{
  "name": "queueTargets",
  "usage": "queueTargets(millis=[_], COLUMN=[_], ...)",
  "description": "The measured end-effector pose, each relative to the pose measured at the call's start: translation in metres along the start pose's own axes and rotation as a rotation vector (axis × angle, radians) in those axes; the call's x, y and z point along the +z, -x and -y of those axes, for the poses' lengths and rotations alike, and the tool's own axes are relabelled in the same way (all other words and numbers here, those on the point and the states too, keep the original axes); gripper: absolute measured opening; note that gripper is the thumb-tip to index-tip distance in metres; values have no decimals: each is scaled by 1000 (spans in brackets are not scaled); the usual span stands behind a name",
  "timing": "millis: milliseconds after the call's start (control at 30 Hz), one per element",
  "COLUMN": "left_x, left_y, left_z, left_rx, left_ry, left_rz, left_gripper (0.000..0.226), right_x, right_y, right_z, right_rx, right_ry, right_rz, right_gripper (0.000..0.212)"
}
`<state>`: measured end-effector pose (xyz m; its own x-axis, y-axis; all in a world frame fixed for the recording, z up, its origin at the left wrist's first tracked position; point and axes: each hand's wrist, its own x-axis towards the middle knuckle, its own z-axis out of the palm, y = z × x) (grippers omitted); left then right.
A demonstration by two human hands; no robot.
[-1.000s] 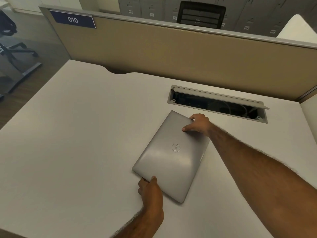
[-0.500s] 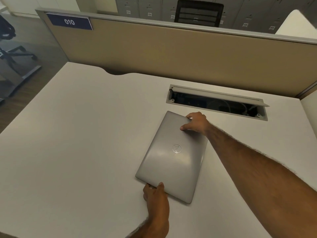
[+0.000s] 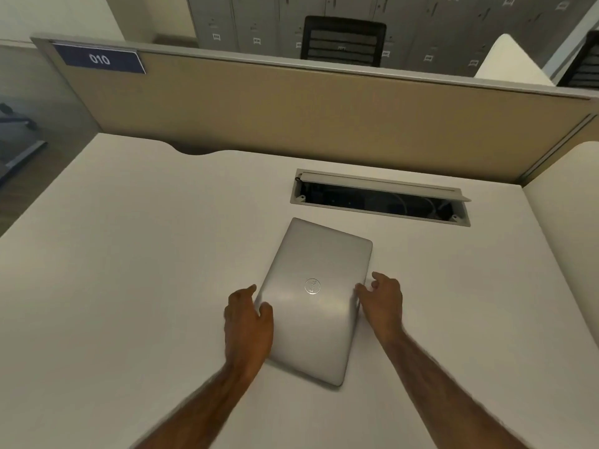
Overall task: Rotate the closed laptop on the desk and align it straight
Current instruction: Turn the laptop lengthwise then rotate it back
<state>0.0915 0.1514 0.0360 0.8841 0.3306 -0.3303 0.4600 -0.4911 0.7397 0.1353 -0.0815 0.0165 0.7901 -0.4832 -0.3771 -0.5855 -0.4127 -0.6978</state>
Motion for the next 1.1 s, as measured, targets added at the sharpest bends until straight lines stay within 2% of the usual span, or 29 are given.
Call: queueTargets(millis=[100, 133, 200, 267, 367, 533, 767, 1100], left_x=[7, 10, 16, 20, 23, 28, 29, 23], left_y=[-34, -45, -60, -71, -83, -95, -99, -89], left_z=[-17, -22, -30, -33, -37, -44, -42, -42], left_rx=[8, -13, -47, -44, -29, -60, -23, -29], left_ry=[-47, -66, -93, -100, -129, -120, -186, -81], left_rz=[101, 136, 166, 170, 197, 218, 251, 255], left_gripper=[46, 41, 28, 22, 30, 34, 47, 51], right_x=[5, 8, 14, 20, 25, 28, 33, 31], right_y=[11, 14, 18, 20, 25, 28, 26, 21], right_z=[-10, -12, -15, -14, -10, -1, 8, 4], right_rx=[99, 110, 147, 149, 175, 169, 249, 226], right_ry=[-27, -28, -29, -27, -28, 16, -20, -120], right_rz=[57, 68, 68, 66, 43, 16, -25, -71], right_gripper=[58, 49, 14, 27, 25, 46, 54, 53])
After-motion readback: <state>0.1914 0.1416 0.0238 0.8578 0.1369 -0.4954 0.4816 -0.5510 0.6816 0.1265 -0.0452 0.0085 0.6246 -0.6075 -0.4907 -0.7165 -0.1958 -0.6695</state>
